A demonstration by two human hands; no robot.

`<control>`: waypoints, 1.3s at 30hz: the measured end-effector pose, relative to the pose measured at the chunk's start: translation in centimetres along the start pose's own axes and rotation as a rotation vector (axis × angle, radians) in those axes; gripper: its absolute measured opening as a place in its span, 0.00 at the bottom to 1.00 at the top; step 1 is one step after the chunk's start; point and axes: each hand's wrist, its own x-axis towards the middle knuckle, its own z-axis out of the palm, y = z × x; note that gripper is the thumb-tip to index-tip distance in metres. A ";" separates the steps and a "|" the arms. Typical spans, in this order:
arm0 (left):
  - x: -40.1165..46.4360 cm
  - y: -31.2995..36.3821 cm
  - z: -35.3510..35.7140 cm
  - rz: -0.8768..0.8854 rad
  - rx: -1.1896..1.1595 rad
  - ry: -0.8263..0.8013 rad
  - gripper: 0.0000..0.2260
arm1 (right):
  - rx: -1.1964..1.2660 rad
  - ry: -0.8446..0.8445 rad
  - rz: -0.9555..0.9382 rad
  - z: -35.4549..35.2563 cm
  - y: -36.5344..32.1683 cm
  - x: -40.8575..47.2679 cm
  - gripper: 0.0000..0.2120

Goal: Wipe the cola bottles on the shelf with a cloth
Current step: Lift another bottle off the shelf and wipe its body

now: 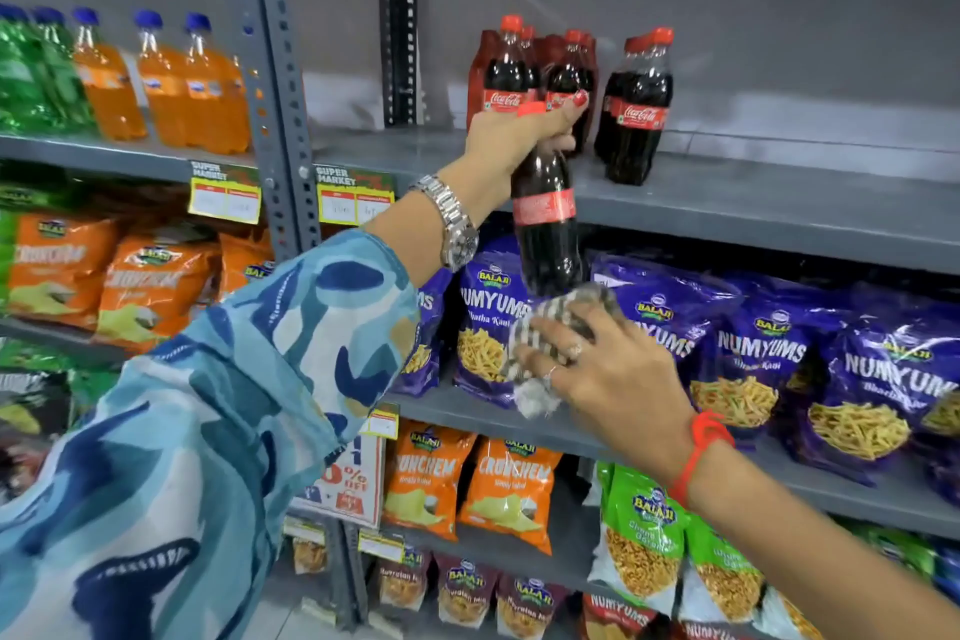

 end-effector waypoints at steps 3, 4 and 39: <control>-0.3 -0.5 -0.2 -0.038 0.065 0.017 0.13 | 0.018 0.256 0.157 -1.1 1.1 2.6 0.15; -0.4 -0.8 -0.2 -0.044 0.085 0.021 0.16 | 0.004 0.297 0.190 -1.3 1.3 3.7 0.14; -0.9 -3.3 -3.7 -0.120 0.190 0.011 0.20 | 0.002 -0.348 -0.133 -0.2 -3.0 3.0 0.08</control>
